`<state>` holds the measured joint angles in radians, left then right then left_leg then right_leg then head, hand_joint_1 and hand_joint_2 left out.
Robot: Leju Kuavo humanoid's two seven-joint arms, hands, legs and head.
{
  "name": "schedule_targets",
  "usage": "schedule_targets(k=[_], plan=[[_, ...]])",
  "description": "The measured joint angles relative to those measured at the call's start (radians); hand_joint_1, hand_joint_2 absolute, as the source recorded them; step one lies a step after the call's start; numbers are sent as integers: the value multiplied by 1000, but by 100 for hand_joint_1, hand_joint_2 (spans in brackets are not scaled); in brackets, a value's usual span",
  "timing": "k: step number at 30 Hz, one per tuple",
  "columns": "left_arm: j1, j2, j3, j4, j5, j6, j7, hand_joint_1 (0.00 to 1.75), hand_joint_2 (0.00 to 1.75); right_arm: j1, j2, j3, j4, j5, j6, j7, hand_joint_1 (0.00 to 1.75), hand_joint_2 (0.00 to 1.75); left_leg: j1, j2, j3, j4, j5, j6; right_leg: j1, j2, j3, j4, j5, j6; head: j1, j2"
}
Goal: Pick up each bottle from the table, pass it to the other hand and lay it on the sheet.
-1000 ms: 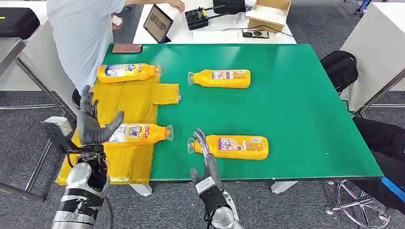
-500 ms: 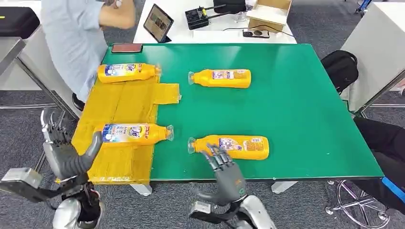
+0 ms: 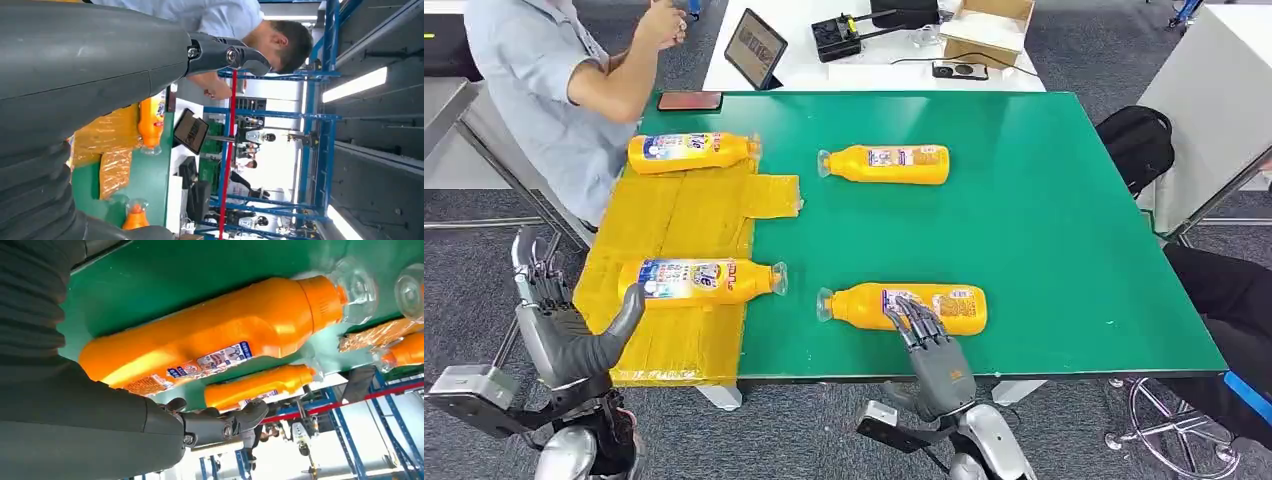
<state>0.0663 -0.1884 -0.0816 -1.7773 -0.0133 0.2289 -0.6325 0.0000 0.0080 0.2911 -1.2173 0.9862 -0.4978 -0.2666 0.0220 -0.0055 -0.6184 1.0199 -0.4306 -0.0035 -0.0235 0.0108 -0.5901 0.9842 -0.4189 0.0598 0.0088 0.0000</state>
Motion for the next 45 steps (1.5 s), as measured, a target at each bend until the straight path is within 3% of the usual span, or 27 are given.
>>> schedule_targets(k=[13, 26, 38, 45], plan=[[4, 0, -11, 0, -2, -17, 3, 0, 175, -2, 0, -22, -25, 109, -71, 56, 0, 175, 0, 0, 0, 0, 0, 0, 0, 0, 0, 0, 0, 0, 0, 0], [19, 0, -11, 0, -2, -25, 3, 0, 175, -7, -5, -48, -38, 124, -93, 69, 0, 175, 0, 0, 0, 0, 0, 0, 0, 0, 0, 0, 0, 0, 0, 0], [21, 0, -13, 0, -10, -33, 11, 0, 175, -3, -8, -103, -47, 133, -72, 111, 0, 175, 0, 0, 0, 0, 0, 0, 0, 0, 0, 0, 0, 0, 0, 0], [17, 0, -21, 1, -11, -42, 17, 0, 175, -63, -16, -147, 19, 90, -37, 116, 0, 175, 0, 0, 0, 0, 0, 0, 0, 0, 0, 0, 0, 0, 0, 0]])
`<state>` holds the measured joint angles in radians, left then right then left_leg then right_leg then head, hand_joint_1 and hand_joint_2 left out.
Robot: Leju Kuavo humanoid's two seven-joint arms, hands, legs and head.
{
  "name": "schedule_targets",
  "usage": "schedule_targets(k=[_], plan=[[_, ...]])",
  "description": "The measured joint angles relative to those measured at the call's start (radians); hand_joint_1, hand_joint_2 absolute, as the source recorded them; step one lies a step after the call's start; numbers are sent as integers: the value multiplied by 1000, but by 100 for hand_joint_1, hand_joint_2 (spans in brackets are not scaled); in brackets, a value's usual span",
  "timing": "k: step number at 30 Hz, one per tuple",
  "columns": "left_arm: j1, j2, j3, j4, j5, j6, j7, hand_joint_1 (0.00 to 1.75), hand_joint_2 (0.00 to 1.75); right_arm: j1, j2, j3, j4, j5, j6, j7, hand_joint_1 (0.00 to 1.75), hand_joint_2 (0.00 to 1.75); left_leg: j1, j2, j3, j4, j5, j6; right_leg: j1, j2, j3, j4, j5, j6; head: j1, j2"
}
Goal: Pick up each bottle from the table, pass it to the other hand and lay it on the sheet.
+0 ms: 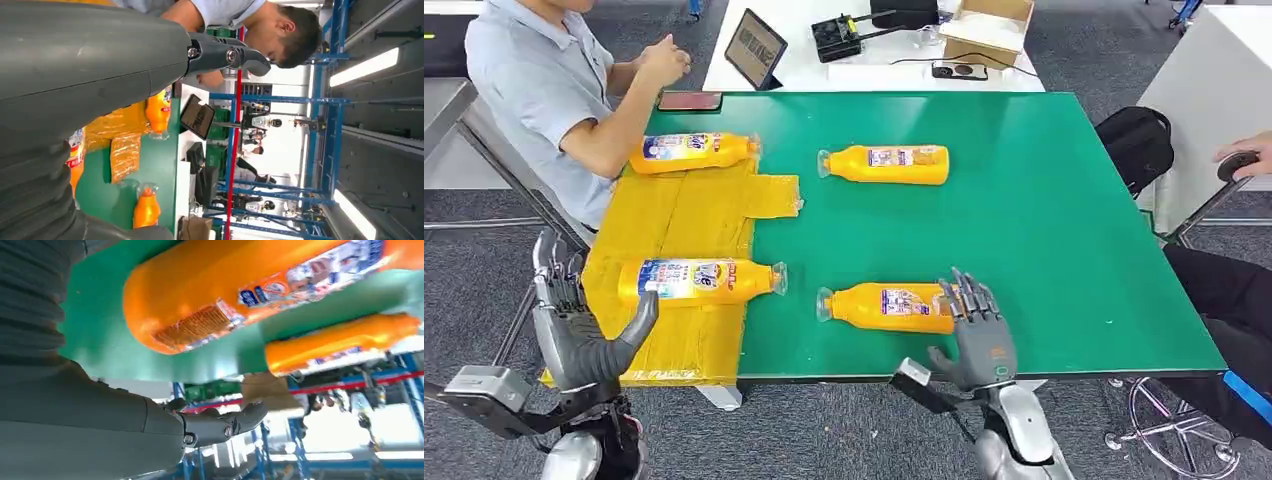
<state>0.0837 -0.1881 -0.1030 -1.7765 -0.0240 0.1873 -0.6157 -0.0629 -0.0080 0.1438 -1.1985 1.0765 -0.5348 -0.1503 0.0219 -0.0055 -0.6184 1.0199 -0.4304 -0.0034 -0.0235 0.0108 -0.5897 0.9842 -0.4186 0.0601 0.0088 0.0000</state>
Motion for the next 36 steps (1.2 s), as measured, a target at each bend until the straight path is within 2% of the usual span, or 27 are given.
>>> schedule_targets(k=[22, 35, 36], plan=[[-54, 0, -42, 56, 11, -29, 17, 0, 175, -179, 3, -5, 287, -43, 23, -21, 0, 175, 0, 0, 0, 0, 0, 0, 0, 0, 0, 0, 0, 1, 0, 0], [-62, 0, -52, 69, 12, -30, 20, 0, 175, -226, 11, -5, 360, -28, 26, 3, 0, 175, 0, 0, 0, 0, 0, 0, 0, 0, 0, 0, 0, 0, 0, 0], [-62, 0, -52, 69, 14, -30, 21, 0, 175, -231, 11, -5, 368, -27, 29, 7, 148, 175, 0, 0, 0, 0, 0, 0, 0, 0, 0, 0, 0, 0, 0, 0]])
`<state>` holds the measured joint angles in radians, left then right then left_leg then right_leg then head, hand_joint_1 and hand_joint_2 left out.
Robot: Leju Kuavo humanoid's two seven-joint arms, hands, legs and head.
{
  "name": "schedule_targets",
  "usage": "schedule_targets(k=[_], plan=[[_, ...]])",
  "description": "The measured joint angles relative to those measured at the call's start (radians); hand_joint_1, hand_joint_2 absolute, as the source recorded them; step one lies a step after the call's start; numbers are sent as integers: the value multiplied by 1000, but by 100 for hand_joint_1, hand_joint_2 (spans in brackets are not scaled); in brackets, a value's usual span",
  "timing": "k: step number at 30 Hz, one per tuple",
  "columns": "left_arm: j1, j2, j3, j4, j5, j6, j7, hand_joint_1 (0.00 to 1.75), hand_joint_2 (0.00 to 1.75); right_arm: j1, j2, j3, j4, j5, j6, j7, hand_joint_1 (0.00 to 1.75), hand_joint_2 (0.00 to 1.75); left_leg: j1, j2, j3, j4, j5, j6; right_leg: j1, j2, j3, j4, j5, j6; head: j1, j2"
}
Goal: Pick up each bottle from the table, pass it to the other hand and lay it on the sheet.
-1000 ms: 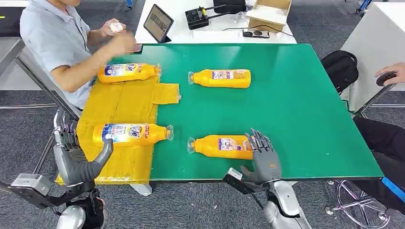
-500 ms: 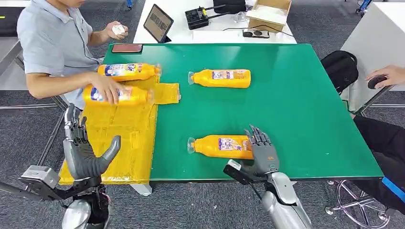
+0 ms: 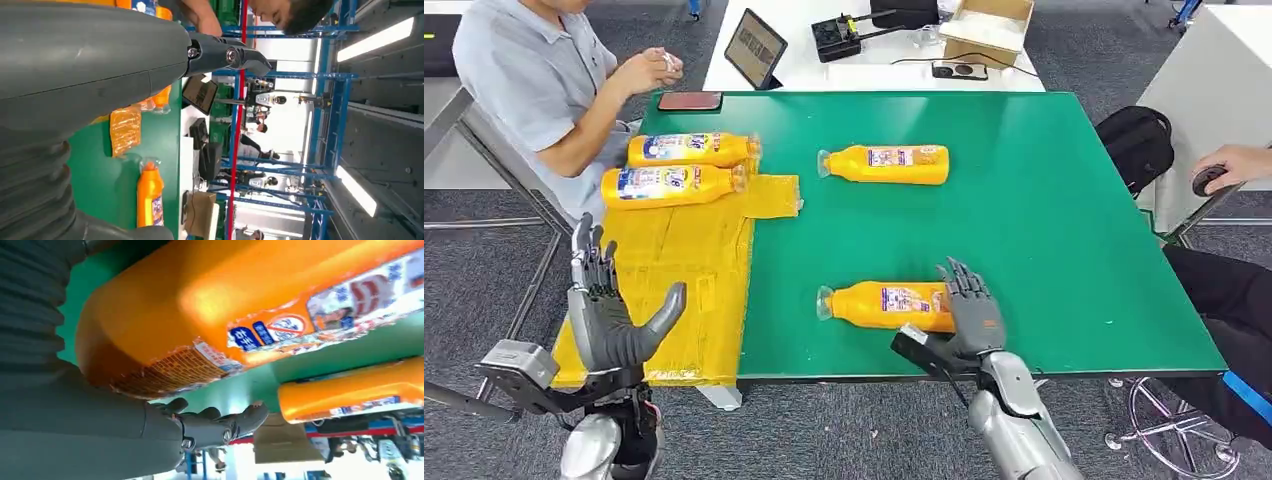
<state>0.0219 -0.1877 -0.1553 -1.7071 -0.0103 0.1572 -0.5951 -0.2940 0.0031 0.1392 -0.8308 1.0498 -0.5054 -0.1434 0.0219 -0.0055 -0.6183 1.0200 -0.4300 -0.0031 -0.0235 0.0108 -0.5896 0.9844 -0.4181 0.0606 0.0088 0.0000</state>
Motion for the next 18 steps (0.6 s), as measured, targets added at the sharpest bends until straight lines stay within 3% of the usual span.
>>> schedule_targets(k=[1, 2, 7, 13, 18], plan=[[0, 0, 0, 0, 0, 0, 1, 0, 175, -6, 0, 0, 10, -1, 6, 5, 173, 175, 0, 0, 0, 0, 0, 0, 0, 0, 0, 0, 0, 0, 0, 0], [-1, 0, 0, 0, 0, -1, 3, 0, 175, -11, 0, 0, 19, -3, 18, 6, 175, 175, 0, 0, 0, 0, 0, 0, 0, 0, 0, 0, 0, 0, 0, 0], [-10, 1, 0, 7, 12, -12, 9, 0, 175, -42, 0, 0, 63, -48, 77, -21, 175, 175, 0, 0, 3, 0, 0, 0, 0, 0, 2, 0, 0, 0, 0, 0], [-15, 3, -1, 15, 24, -18, 9, 0, 175, -75, -1, -8, 81, -230, 208, -106, 175, 175, 0, 2, 10, 0, -1, 0, 0, 1, 8, -1, 0, 0, 0, 0], [-18, 9, 0, 17, 32, -21, 11, 0, 175, -89, -2, -10, 103, -238, 241, -94, 175, 175, 0, 2, 16, 0, -2, -1, 1, 1, 11, -1, 0, -1, 0, 0]])
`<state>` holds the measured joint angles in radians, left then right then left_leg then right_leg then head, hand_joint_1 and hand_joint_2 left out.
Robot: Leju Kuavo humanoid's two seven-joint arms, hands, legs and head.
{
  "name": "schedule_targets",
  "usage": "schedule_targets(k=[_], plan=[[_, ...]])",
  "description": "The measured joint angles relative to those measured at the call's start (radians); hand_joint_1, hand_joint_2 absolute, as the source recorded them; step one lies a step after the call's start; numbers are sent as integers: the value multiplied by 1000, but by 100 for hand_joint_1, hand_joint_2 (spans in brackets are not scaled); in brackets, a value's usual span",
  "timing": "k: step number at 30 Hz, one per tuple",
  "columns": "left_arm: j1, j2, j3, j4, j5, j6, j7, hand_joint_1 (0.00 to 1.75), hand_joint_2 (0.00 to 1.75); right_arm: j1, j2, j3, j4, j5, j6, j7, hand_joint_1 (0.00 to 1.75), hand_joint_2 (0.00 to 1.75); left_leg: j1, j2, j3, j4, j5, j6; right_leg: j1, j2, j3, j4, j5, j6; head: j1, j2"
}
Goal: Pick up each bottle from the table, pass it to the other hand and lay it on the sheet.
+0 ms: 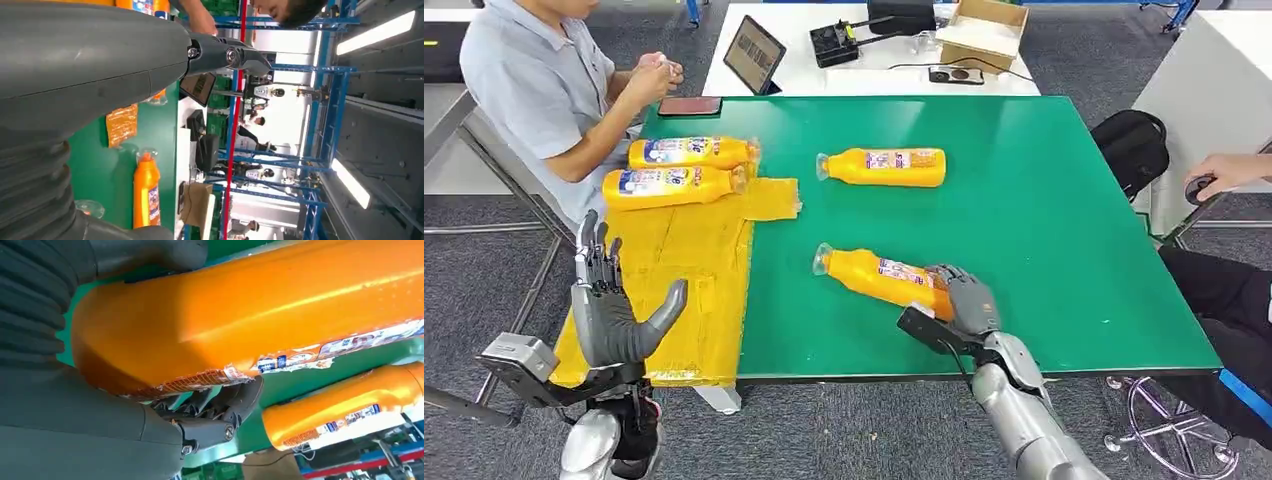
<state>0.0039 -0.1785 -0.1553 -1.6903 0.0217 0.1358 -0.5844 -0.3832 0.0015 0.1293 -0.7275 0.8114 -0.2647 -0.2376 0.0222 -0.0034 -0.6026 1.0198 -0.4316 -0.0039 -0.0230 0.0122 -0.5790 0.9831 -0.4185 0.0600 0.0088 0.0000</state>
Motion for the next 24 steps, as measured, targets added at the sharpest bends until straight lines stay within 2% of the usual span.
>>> schedule_targets(k=[8, 10, 12, 18, 24], plan=[[-4, 7, 1, 0, 1, -10, 6, 0, 175, -9, -1, 0, 38, -19, 8, 7, 175, 175, 0, 0, 7, 0, -2, 1, 0, 0, -1, -1, -1, 0, 0, 0], [-4, 8, 1, 0, 1, -11, 6, 0, 175, -3, 0, -3, 38, -59, 7, -39, 175, 175, 0, 0, 7, 0, -2, 1, 0, 0, -1, -1, -1, 0, 0, 0], [-6, 9, 0, 1, 4, -12, 6, 0, 175, 9, 5, -11, 37, -120, 7, -113, 175, 175, 0, 0, 6, 0, -2, 1, 0, 1, 7, -1, 1, 0, 0, 0], [-25, 7, -18, 43, 48, -32, 32, 0, 175, 66, 31, -28, -19, -237, 26, -278, 175, 175, 0, 0, 4, 0, -1, 1, 0, 1, 6, 0, 0, 0, 0, 0], [-45, -8, -50, 140, 97, -9, 139, 0, 175, 152, 44, -30, -123, -280, -29, -357, 175, 175, 0, -1, -2, 0, -1, 1, 0, 0, 2, 0, 0, 0, 0, 0]])
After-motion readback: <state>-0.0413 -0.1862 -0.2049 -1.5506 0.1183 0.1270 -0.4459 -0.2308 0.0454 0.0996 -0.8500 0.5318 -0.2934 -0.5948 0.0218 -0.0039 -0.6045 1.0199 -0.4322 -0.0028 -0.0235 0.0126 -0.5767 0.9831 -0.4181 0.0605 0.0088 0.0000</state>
